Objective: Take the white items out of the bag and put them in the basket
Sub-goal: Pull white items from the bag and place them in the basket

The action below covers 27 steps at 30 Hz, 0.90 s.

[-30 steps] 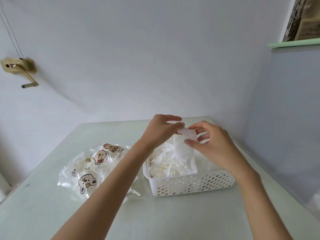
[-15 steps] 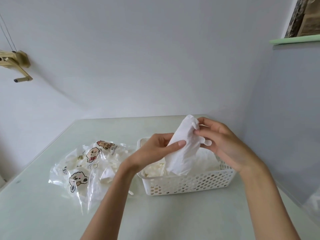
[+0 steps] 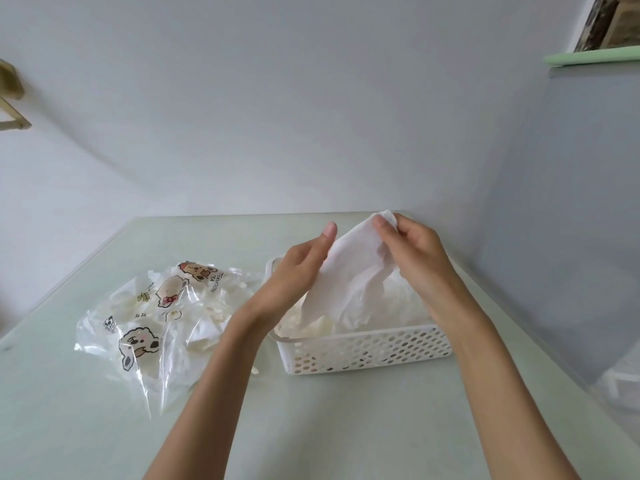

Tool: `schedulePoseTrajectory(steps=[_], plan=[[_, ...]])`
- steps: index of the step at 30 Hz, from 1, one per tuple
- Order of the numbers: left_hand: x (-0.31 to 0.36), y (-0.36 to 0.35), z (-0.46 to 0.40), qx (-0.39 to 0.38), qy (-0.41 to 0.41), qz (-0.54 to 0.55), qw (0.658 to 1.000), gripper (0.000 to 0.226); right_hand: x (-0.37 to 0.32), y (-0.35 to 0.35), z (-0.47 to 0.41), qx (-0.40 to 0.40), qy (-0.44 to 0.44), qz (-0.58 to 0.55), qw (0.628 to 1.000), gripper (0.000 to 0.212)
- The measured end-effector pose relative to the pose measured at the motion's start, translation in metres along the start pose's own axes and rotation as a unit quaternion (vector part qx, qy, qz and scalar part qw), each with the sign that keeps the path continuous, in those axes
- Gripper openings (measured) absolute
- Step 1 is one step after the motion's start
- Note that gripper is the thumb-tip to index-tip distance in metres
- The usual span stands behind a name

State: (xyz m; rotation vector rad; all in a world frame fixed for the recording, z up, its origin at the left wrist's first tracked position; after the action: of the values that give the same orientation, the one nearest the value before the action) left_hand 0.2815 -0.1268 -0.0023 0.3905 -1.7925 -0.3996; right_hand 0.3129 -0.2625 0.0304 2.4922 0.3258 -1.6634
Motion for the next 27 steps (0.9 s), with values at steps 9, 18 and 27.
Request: schedulePoseTrajectory(steps=[9,18,27], plan=[[0.007,0.021,-0.002,0.022,-0.028,-0.004,0.999,0.023,-0.038,0.011,0.008,0.078,0.141,0.02,0.987,0.037],[0.021,0.035,0.007,0.013,-0.058,-0.018,0.998,0.036,-0.05,0.056,0.012,0.192,0.218,0.084,0.953,0.028],[0.031,0.071,0.014,0.141,-0.048,-0.052,0.987,0.029,-0.06,0.039,0.022,0.236,0.231,0.087,0.94,0.039]])
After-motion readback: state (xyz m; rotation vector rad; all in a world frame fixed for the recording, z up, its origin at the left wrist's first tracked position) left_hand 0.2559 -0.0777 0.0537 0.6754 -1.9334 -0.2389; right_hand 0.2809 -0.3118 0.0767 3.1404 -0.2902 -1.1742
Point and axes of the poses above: each hand's wrist, its own z-axis away from the middle knuckle, its own y-axis out of the back of the hand, x = y × z, the point moved 10 cm from there along -z, towards the middle knuckle, and after that the axes turned 14 degrees about -z, right-handed, at the moved point
